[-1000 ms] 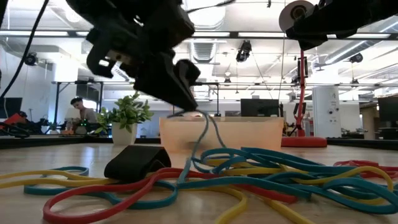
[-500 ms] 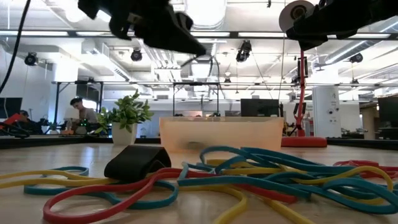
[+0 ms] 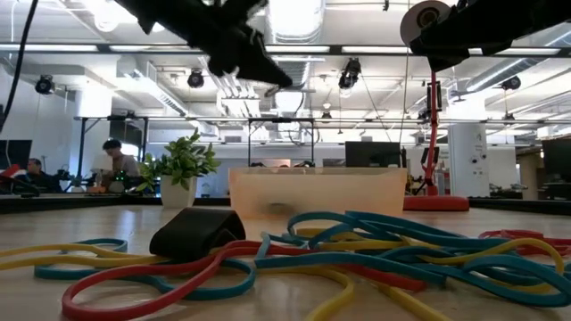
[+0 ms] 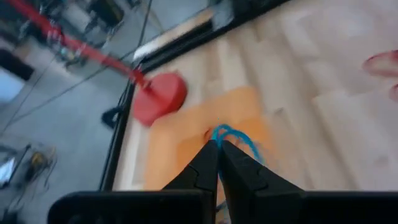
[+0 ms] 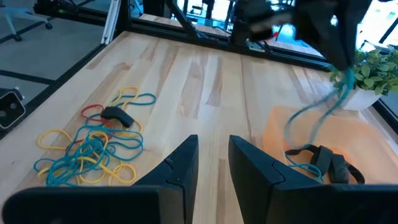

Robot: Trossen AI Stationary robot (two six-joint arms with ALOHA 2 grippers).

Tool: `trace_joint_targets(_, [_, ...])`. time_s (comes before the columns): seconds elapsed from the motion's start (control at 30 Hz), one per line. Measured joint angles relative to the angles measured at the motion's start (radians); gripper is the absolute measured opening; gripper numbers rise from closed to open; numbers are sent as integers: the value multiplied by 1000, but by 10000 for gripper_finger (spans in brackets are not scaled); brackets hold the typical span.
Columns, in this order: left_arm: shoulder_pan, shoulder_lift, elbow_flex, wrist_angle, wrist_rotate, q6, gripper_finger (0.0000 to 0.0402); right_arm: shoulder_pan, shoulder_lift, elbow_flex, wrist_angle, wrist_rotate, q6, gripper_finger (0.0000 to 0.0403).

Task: Pick and place rubber bands into bin
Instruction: Put the blue rubber band into the bin, then put the right red rubber band into the bin

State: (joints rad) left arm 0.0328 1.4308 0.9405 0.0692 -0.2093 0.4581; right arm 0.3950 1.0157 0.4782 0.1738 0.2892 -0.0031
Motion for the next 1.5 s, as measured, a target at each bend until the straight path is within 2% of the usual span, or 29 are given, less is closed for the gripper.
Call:
trace_joint_targets(0.17, [77,43,-1,10,68,-27,0,0,0,0,1,0,1,77])
trace_joint_targets(0.4, [117,114,2,10,73,-102,6,0,0,-3,-1,0,1,77])
trace_joint_targets(0.77, [116,129,2,1,74,-113,106,0,2,-6,-10,-9,60,77])
trace_joint_targets(0.9, [85,105,2,-25,82,-127,124,3,47,-18,-14,-99,131,77])
trace_joint_targets(1.1, [6,56,-2,-106,147,-185,125,36,184,-23,-14,-174,245,77])
trace_joint_targets(1.3, [-93,-3,-32,-168,151,-241,125,69,308,-23,-13,-248,396,77])
trace_joint_targets(1.5, [-163,-65,-99,-159,150,-300,125,169,380,-16,-13,-313,586,77])
